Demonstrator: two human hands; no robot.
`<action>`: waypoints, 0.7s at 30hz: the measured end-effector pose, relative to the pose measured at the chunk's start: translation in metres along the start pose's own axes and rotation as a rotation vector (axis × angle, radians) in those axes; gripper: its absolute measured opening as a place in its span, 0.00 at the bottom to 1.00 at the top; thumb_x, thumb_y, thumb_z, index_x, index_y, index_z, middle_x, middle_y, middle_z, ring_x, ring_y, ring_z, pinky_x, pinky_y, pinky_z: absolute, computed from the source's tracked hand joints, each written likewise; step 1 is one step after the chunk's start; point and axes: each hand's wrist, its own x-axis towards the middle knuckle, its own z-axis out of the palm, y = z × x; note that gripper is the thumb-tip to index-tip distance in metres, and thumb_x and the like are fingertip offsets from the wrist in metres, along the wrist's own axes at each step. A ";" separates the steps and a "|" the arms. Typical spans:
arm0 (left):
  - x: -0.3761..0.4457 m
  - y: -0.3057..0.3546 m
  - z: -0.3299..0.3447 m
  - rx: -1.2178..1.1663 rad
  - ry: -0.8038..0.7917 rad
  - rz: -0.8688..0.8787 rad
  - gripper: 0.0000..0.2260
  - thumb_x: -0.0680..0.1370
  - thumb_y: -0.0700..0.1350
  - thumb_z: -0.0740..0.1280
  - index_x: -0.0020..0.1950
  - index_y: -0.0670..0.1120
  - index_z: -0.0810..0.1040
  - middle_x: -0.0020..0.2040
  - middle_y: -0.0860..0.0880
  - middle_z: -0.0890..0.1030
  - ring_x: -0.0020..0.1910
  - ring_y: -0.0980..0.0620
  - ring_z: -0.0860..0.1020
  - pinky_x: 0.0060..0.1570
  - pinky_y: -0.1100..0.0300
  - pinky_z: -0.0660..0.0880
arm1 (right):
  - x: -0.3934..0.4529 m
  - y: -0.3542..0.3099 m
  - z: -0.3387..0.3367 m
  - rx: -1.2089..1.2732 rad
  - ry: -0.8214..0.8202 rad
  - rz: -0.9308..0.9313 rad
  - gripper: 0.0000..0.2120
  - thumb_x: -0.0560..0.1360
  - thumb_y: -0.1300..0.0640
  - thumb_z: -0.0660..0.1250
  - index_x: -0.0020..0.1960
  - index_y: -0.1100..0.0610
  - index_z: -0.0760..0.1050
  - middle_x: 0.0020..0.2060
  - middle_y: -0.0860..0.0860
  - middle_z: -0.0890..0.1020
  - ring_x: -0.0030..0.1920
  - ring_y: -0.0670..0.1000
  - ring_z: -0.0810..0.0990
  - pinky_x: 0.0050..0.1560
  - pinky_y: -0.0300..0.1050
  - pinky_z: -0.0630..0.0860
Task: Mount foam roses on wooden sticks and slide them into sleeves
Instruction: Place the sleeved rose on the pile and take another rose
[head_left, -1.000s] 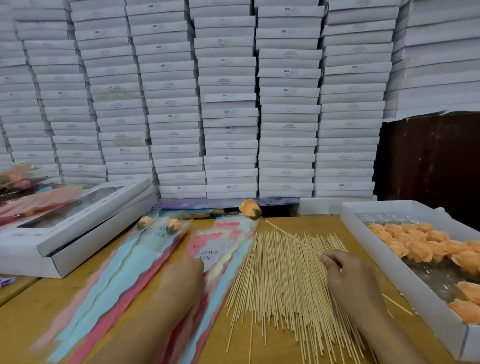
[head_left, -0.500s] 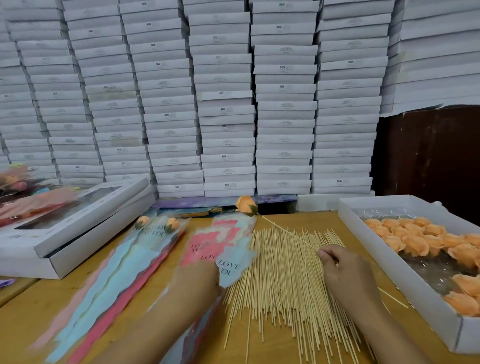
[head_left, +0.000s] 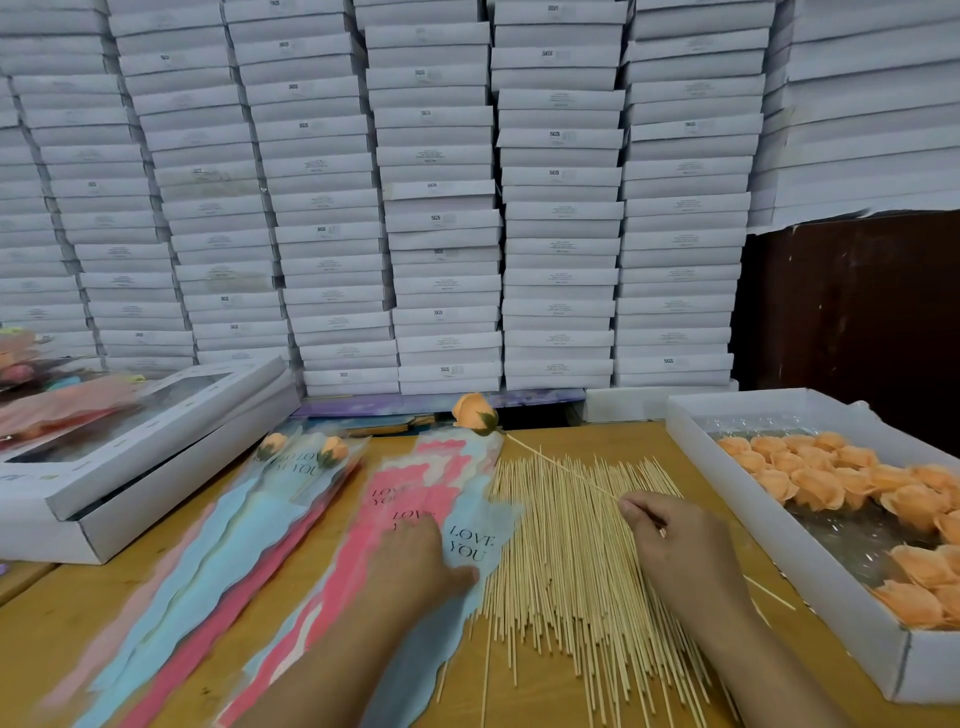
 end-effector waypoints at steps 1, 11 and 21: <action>0.001 0.001 0.000 -0.031 -0.001 -0.019 0.26 0.73 0.65 0.70 0.59 0.48 0.72 0.54 0.50 0.77 0.53 0.51 0.75 0.56 0.55 0.77 | 0.000 -0.001 0.000 0.015 -0.006 -0.002 0.08 0.79 0.56 0.69 0.55 0.55 0.84 0.40 0.34 0.79 0.43 0.36 0.77 0.45 0.34 0.72; 0.002 -0.002 -0.012 -0.633 0.011 -0.172 0.10 0.77 0.44 0.72 0.53 0.39 0.80 0.42 0.47 0.79 0.37 0.51 0.78 0.35 0.62 0.74 | 0.000 -0.005 -0.003 0.055 -0.017 0.051 0.06 0.79 0.57 0.68 0.52 0.53 0.84 0.41 0.41 0.83 0.45 0.40 0.80 0.44 0.37 0.74; -0.043 0.035 -0.041 -1.272 -0.343 0.050 0.07 0.76 0.37 0.73 0.52 0.43 0.86 0.51 0.42 0.87 0.47 0.43 0.86 0.42 0.54 0.82 | 0.002 -0.016 -0.013 0.699 -0.387 0.461 0.05 0.72 0.57 0.75 0.48 0.51 0.86 0.40 0.50 0.87 0.29 0.42 0.77 0.26 0.34 0.71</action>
